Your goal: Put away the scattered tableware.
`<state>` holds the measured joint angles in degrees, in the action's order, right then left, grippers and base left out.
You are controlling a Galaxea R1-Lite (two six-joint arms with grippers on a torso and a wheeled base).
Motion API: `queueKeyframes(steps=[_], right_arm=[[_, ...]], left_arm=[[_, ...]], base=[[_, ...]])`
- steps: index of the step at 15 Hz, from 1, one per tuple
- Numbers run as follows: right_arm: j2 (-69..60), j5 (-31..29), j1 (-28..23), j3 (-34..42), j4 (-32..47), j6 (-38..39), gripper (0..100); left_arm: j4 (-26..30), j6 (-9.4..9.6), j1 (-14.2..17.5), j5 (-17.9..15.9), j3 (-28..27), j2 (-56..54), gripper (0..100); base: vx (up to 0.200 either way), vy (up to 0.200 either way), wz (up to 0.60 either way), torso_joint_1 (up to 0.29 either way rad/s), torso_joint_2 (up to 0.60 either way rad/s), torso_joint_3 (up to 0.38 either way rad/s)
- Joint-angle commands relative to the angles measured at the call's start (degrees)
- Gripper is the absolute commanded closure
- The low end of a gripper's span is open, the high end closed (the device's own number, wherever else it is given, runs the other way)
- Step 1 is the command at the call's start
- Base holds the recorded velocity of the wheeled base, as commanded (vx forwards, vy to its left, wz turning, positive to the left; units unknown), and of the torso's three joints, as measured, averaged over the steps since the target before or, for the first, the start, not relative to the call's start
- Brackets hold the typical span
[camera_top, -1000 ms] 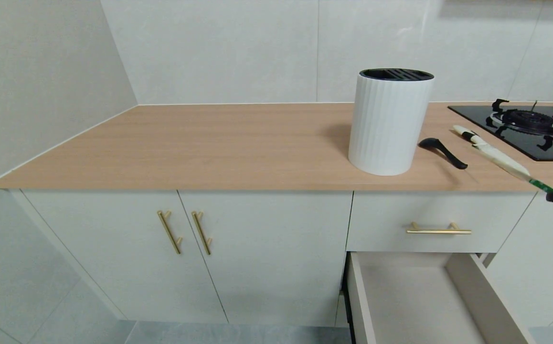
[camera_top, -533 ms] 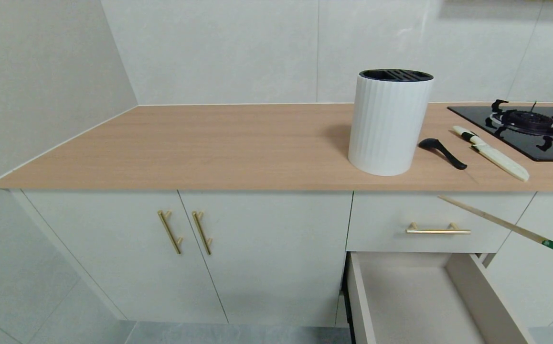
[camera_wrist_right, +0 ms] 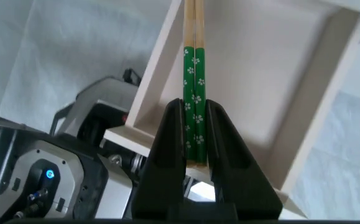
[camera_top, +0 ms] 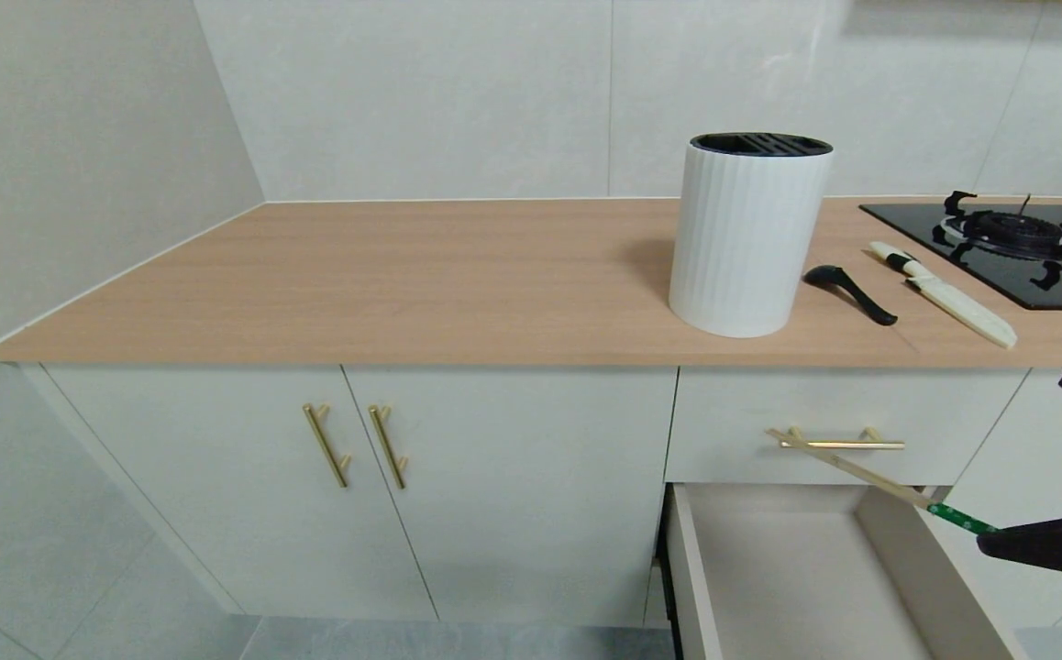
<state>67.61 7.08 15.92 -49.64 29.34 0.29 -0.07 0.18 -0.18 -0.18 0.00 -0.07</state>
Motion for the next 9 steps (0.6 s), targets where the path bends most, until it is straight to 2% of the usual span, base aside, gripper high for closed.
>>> queueKeyframes(steps=[1,5,9], right_arm=[[2.97,0.12,0.08,1.48,-0.34,-0.03,100],[4.81,0.12,0.08,2.00,-1.22,-0.03,100],[6.48,0.04,0.08,3.23,-3.15,-0.03,100]], left_arm=[[-0.01,-0.01,0.01,0.01,0.00,0.07,0],[-0.01,-0.01,0.01,0.01,0.00,0.07,0],[-0.01,-0.01,0.01,0.01,0.00,0.07,0]], base=[[0.000,0.000,0.00,0.000,0.00,0.000],[0.000,0.000,0.00,0.000,0.00,0.000],[0.000,0.000,0.00,-0.139,0.34,0.202]])
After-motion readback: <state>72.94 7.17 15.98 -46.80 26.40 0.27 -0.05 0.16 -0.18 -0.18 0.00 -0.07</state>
